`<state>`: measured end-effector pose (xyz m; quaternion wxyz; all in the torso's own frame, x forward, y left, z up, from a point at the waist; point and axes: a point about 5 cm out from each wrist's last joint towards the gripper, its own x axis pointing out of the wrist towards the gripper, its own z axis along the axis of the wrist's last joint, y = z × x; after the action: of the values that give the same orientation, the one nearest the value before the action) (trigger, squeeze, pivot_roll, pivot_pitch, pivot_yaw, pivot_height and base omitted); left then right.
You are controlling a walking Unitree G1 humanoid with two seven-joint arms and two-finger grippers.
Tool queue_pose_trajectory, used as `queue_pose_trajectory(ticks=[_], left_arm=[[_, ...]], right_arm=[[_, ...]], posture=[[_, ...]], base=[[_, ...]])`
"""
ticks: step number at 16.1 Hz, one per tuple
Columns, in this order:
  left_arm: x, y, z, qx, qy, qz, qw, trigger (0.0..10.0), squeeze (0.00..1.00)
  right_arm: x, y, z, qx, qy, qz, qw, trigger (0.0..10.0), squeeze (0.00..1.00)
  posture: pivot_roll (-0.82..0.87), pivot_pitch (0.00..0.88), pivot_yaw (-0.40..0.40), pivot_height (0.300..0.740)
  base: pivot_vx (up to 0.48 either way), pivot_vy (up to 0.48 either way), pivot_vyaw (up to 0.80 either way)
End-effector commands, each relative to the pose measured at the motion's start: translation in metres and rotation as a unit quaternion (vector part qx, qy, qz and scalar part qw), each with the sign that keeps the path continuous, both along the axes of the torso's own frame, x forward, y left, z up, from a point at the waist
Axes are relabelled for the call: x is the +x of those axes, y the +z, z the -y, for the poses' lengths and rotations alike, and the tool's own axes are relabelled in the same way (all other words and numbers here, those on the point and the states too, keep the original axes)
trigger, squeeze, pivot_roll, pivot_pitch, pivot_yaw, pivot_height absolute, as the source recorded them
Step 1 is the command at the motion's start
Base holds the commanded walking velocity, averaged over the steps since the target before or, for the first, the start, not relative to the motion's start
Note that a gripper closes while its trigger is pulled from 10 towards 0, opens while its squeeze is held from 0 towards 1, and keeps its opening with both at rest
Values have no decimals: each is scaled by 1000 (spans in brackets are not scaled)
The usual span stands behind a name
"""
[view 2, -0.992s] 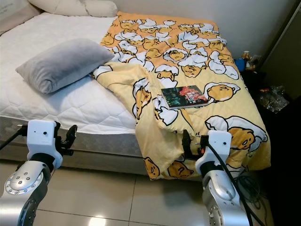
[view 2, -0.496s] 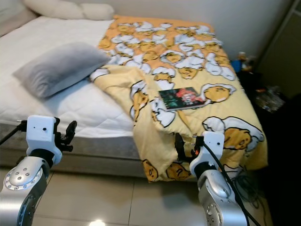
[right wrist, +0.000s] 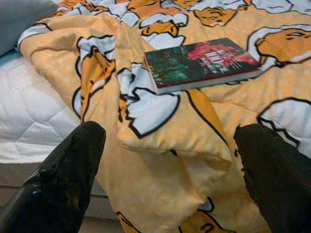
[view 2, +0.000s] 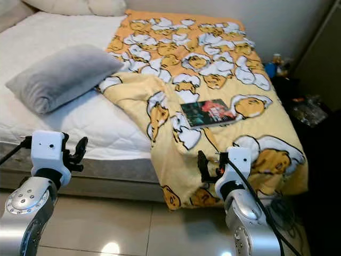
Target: Clean up the room
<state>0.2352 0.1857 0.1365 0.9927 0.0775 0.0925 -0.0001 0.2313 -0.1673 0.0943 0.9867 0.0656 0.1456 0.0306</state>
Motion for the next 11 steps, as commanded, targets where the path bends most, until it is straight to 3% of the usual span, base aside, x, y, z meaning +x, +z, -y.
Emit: queue_pose_trajectory(ticks=[1,11], left_arm=[[1,-1,1,-2,0,-4,1000,10000,16],[1,0,0,4,-4,-1,1000,10000,0]], right_arm=[[2,0,1,-5,1,2,1000,10000,0],[11,3,2,-16,-6,16,1000,10000,0]], posture=[[-76,0,-19,740],[-72,0,-26,740]], base=[[345,0,0],[340,0,0]])
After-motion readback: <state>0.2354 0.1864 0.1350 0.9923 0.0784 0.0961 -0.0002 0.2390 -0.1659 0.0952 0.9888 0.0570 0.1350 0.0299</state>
